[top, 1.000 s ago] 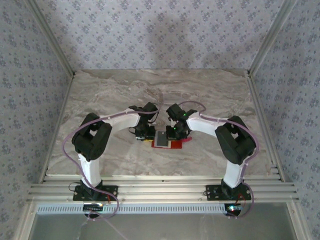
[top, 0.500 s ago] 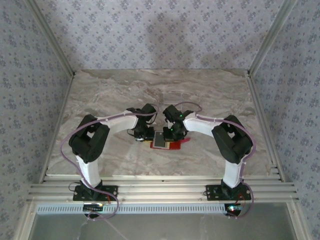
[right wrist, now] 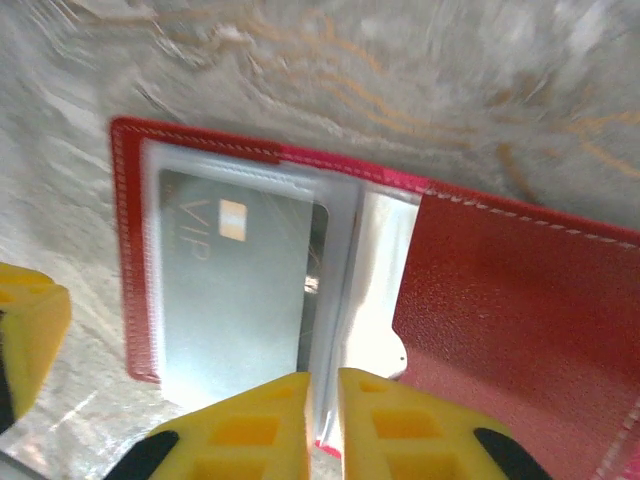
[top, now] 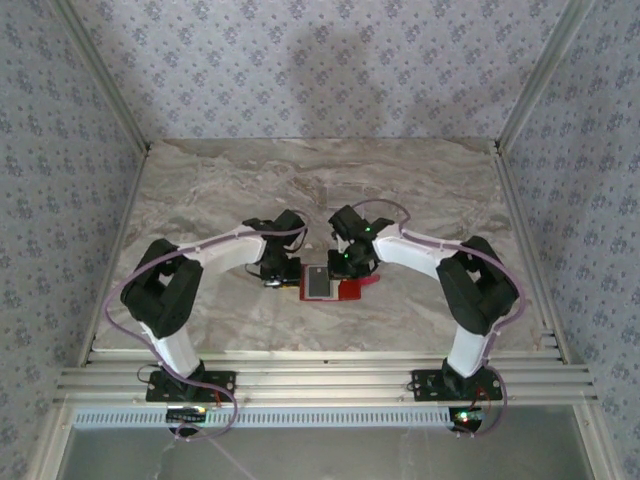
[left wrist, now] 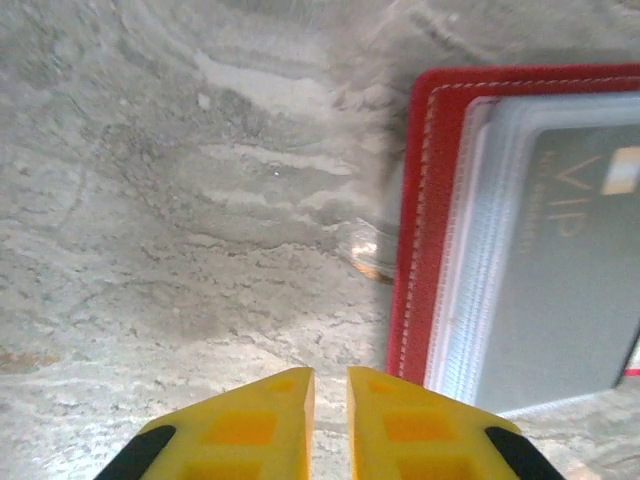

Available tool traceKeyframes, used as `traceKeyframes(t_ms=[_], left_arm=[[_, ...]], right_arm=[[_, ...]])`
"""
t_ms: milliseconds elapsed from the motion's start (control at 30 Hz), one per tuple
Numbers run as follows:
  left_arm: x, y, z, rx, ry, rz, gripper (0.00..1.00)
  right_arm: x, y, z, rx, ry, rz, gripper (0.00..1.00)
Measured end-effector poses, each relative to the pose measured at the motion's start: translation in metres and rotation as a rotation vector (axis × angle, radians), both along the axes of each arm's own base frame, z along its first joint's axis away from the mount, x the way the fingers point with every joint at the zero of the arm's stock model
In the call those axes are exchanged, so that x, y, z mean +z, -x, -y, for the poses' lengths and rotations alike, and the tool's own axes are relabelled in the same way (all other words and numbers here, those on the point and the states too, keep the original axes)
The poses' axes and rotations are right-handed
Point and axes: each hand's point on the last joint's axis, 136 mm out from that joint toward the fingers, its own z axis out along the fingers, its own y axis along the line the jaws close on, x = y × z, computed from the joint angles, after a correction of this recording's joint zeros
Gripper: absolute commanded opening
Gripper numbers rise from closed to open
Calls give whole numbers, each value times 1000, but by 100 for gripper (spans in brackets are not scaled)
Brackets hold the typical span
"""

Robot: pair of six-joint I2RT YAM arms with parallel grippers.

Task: Take the credit cards out of the card holder

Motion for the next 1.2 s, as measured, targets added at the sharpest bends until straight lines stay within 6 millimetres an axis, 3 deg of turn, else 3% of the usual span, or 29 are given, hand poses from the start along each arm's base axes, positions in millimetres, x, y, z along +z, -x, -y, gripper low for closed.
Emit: traceKeyframes(t_ms=[133, 300, 667, 1200], left_arm=[[15, -11, 13, 5, 46, 26, 20], [30, -26, 32, 2, 111, 54, 22], [-6, -27, 40, -2, 89, -21, 22], [-10, -27, 40, -3, 85, -27, 20]], right_arm=[[11, -8, 4, -30, -37, 21, 22], [5, -6, 7, -63, -70, -13, 27], [-1, -4, 2, -69, -105, -45, 33], [-22, -3, 0, -81, -88, -91, 32]])
